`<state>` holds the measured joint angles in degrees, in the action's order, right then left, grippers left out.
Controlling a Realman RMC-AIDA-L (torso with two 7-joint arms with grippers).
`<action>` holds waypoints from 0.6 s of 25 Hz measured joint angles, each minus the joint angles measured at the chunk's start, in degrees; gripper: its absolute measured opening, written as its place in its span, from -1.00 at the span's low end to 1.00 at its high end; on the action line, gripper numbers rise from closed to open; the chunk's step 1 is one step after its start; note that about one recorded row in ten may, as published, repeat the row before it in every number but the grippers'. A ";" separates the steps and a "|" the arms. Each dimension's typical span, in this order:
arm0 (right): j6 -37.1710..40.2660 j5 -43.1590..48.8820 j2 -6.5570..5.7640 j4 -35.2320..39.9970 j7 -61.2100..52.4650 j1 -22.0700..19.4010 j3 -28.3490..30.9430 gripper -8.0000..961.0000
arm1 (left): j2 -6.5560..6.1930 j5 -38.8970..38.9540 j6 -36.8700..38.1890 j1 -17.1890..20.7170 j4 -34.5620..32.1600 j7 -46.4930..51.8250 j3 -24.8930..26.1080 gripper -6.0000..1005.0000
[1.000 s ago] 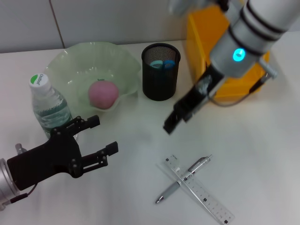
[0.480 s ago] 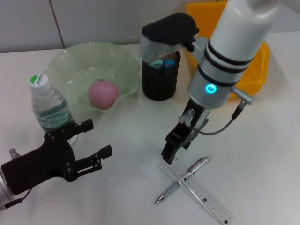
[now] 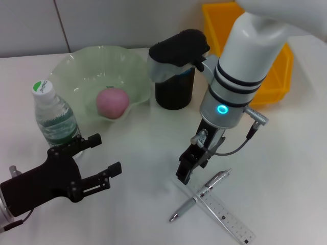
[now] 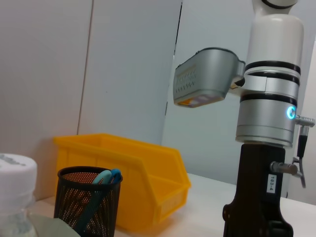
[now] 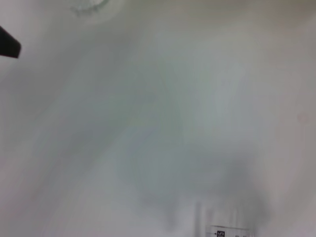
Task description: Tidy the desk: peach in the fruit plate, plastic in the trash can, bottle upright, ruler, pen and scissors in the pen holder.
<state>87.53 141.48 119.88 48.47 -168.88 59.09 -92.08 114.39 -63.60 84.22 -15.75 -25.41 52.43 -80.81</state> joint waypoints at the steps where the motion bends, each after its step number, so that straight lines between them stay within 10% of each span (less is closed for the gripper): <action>1: -0.31 -0.24 0.00 -0.31 -0.08 0.15 -0.44 0.28 | 0.00 0.00 0.00 0.00 0.00 0.00 0.00 0.68; 15: -3.47 -3.75 0.00 -4.02 -0.38 1.39 -4.86 0.28 | -0.61 -0.04 1.83 0.37 -0.45 0.08 0.31 0.68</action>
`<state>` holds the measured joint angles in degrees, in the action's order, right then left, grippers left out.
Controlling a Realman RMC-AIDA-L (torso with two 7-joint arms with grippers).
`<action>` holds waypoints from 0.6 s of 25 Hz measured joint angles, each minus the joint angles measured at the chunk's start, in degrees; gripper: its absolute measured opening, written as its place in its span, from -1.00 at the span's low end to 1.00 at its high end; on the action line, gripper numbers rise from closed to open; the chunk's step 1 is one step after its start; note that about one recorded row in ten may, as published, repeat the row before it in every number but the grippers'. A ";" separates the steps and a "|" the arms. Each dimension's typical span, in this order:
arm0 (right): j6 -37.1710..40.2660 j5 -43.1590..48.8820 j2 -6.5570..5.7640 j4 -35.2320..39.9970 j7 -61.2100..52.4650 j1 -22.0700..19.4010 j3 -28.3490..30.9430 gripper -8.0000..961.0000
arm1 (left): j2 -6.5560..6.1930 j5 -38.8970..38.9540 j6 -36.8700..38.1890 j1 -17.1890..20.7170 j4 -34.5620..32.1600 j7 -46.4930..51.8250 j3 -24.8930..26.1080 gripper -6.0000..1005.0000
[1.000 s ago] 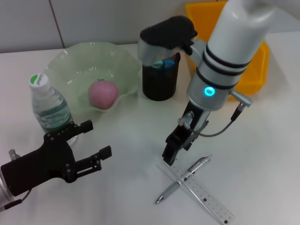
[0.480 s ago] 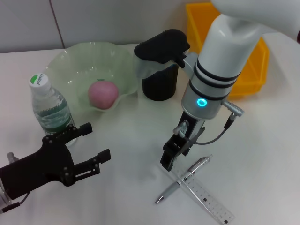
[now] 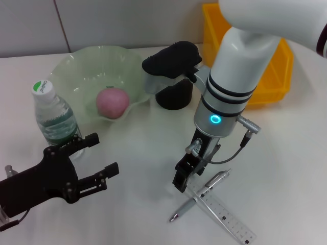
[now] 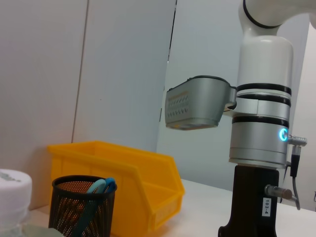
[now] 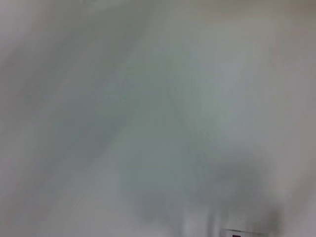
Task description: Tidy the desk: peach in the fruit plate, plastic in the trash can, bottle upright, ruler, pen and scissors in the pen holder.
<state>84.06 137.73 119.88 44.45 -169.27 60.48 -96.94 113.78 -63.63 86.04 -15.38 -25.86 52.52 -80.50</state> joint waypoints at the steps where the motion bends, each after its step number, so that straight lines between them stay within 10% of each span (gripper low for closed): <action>1: -0.08 -0.01 0.00 -0.06 -0.02 0.03 -0.11 0.28 | -0.02 0.00 0.10 0.00 -0.01 0.00 0.00 0.68; 15: -1.38 -0.72 0.00 -1.39 -0.18 0.87 -2.62 0.28 | -0.22 0.00 1.55 -0.09 -0.07 0.21 0.00 0.68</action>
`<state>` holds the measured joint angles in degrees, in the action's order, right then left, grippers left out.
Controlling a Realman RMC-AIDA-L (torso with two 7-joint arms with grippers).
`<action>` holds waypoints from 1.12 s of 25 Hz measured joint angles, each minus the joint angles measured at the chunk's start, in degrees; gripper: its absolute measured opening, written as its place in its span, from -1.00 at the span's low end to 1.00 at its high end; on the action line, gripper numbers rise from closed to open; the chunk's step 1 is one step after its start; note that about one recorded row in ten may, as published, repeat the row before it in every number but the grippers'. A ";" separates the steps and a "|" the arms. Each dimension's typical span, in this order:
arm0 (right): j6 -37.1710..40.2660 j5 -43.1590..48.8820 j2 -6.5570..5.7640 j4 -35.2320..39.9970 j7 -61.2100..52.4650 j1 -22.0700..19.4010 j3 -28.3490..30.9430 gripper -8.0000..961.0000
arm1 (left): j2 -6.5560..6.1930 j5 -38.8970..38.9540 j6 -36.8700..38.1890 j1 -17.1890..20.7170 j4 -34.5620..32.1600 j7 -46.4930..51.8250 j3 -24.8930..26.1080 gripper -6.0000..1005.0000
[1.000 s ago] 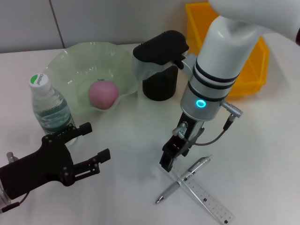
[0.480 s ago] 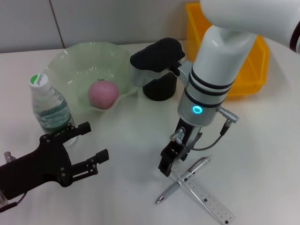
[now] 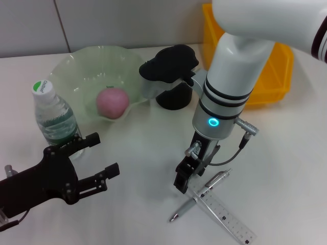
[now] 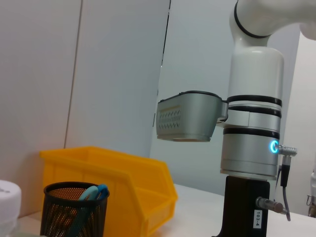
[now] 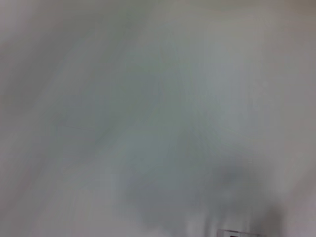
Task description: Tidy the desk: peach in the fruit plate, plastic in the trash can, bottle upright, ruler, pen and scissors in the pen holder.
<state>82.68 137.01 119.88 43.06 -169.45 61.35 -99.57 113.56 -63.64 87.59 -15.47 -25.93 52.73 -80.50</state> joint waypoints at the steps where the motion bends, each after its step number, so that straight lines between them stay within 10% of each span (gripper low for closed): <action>1: 0.00 0.00 0.00 0.00 0.00 0.00 -0.07 0.27 | -0.02 0.00 0.07 0.00 0.00 0.00 0.00 0.68; 17: -1.28 -1.47 0.00 -1.20 -0.01 0.61 -2.37 0.25 | -0.46 0.00 0.93 0.09 0.00 0.00 0.00 0.68; 28: -1.31 -2.34 0.00 -1.58 0.00 1.14 -2.39 -0.24 | -0.64 0.00 1.34 0.19 0.10 0.00 0.00 0.68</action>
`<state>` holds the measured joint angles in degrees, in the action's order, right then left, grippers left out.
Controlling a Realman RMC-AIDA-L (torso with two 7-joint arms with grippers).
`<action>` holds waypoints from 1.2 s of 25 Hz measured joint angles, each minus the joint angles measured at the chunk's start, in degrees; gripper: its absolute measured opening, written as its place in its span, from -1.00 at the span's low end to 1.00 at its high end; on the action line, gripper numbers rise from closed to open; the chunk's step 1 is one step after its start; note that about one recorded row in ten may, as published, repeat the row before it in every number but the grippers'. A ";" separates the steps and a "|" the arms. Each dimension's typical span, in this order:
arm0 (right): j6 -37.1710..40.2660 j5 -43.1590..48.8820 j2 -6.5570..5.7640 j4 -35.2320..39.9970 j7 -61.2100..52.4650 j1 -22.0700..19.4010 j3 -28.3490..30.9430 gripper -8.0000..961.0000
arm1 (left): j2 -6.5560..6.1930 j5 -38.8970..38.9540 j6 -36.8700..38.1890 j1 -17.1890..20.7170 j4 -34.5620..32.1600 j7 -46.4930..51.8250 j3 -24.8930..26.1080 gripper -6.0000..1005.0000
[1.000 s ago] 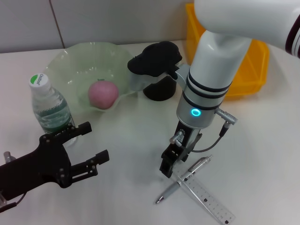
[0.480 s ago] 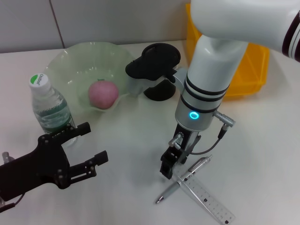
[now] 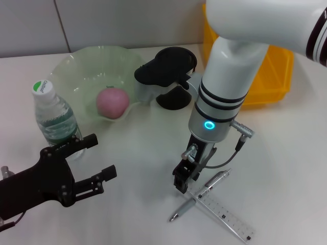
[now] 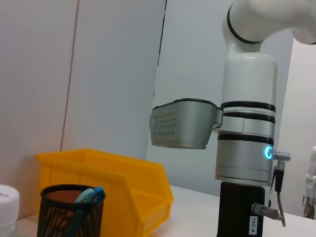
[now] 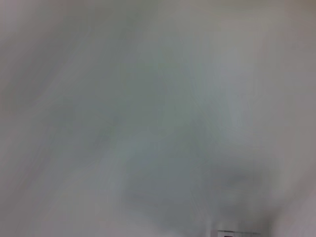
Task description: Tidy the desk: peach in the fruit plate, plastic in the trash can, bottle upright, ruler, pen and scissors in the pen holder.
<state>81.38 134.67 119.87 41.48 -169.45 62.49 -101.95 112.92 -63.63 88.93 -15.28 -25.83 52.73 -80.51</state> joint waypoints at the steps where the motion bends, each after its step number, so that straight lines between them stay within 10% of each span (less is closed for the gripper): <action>1: 0.00 0.00 0.00 0.00 0.00 0.00 0.00 -0.24 | 0.00 0.00 0.00 0.00 0.00 0.00 0.00 0.68; 30: 2.93 1.51 -0.59 7.74 0.28 -3.71 2.78 -0.26 | -0.19 -0.04 1.02 0.08 0.34 0.13 -0.01 0.68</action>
<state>84.31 136.18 119.29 49.22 -169.17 58.78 -99.17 112.73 -63.67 89.96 -15.20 -25.48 52.87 -80.52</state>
